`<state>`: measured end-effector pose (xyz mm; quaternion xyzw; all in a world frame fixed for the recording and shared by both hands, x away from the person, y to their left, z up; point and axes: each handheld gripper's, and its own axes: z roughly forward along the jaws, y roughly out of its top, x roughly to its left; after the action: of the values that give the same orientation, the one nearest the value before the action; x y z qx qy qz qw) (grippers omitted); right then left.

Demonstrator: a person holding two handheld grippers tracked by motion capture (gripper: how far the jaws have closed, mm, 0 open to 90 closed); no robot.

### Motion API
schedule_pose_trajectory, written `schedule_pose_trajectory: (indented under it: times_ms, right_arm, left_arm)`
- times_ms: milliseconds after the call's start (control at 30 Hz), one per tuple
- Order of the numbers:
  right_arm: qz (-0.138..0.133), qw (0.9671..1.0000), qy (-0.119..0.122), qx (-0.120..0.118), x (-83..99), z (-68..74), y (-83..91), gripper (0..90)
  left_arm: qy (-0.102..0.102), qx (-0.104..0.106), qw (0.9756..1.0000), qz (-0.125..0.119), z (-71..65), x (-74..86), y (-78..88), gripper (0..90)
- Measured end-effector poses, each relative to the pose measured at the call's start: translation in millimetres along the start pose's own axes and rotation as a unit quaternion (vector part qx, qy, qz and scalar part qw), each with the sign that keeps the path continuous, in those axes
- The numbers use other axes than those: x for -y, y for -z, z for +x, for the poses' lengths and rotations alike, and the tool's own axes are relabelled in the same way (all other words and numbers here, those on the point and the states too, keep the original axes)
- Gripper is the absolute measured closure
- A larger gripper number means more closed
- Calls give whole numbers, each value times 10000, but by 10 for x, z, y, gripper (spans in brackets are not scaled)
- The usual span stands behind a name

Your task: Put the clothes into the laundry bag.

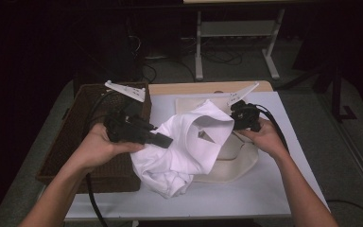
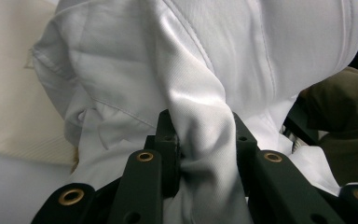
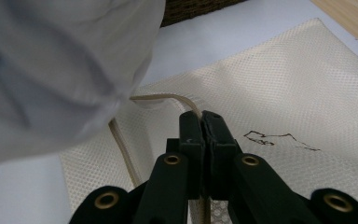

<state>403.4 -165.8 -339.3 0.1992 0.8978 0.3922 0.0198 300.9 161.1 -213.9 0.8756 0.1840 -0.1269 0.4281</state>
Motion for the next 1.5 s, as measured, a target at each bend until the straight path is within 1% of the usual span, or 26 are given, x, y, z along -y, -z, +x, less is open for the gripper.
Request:
schedule_pose_trajectory:
  times_ms: [67,100,133,200,333,433,533,600,633,667,733,800,867,933,1000,1067,1100,1167,1233,1267,1300,1333,1367,1400,1500]
  right_arm:
    - [-28,10000,-13,-7,-4,5,8,869]
    - [-48,10000,-10,-9,-6,7,11,869]
    - [-47,10000,0,-15,-9,11,13,869]
    - [-62,10000,20,-29,-16,26,10,868]
    - [-66,9999,37,-73,-22,50,-6,869]
    - [-96,9999,36,-118,-20,57,-10,869]
    - [-112,9998,37,-141,-22,75,-11,869]
    - [-123,9998,51,-158,-26,87,-9,869]
    - [-126,9998,54,-164,-28,88,-7,869]
    - [-124,9998,65,-161,-28,89,-7,869]
    - [-122,9998,53,-167,-26,91,-5,869]
    - [-137,9997,62,-177,-26,91,-3,869]
    - [-150,9997,75,-186,-29,100,-1,869]
    - [-148,9997,97,-190,-31,110,-3,869]
    - [-131,9997,84,-195,-31,118,-9,869]
    - [-147,9996,94,-222,-31,122,-10,869]
    - [-149,9996,98,-233,-31,126,-10,869]
    - [-148,9995,128,-246,-34,139,-17,869]
    - [-151,9994,141,-264,-35,150,-23,869]
    - [-155,9994,151,-278,-36,153,-27,869]
    - [-162,9994,150,-283,-36,160,-30,869]
    - [-169,9993,155,-298,-37,167,-32,869]
    - [-185,9992,182,-313,-36,171,-36,869]
    - [-180,9991,190,-330,-36,178,-38,869]
    - [-176,9990,191,-354,-35,192,-46,869]
  left_arm:
    - [-44,120,9999,76,-27,-36,-76,718]
    - [-97,186,9997,118,-32,-51,-122,718]
    - [-94,221,9996,128,-40,-59,-161,718]
    - [-114,351,9991,223,-45,-76,-287,718]
    - [-98,481,9978,445,12,-67,-541,718]
    - [5,537,9968,584,105,-18,-741,718]
    - [178,643,9958,632,227,60,-928,718]
    - [285,734,9947,664,307,121,-1034,718]
    - [335,747,9942,691,341,148,-1077,718]
    - [379,731,9939,736,377,173,-1112,718]
    - [466,626,9937,809,446,219,-1166,718]
    - [633,524,9928,873,538,279,-1224,719]
    - [746,525,9918,893,605,324,-1264,719]
    - [864,472,9908,928,674,369,-1318,719]
    - [1007,347,9887,1054,738,401,-1362,719]
    - [1191,195,9857,1174,811,444,-1403,719]
    - [1256,160,9845,1210,842,462,-1419,719]
    - [1385,129,9829,1207,890,482,-1436,718]
    - [1545,27,9808,1186,930,489,-1448,718]
    - [1610,15,9799,1176,952,491,-1454,717]
    - [1702,13,9785,1164,972,492,-1460,716]
    - [1815,27,9767,1147,989,493,-1468,716]
    - [1939,85,9740,1168,1003,486,-1474,714]
    - [1989,142,9721,1233,1011,465,-1475,711]
    - [1910,183,9741,1193,984,381,-1466,710]
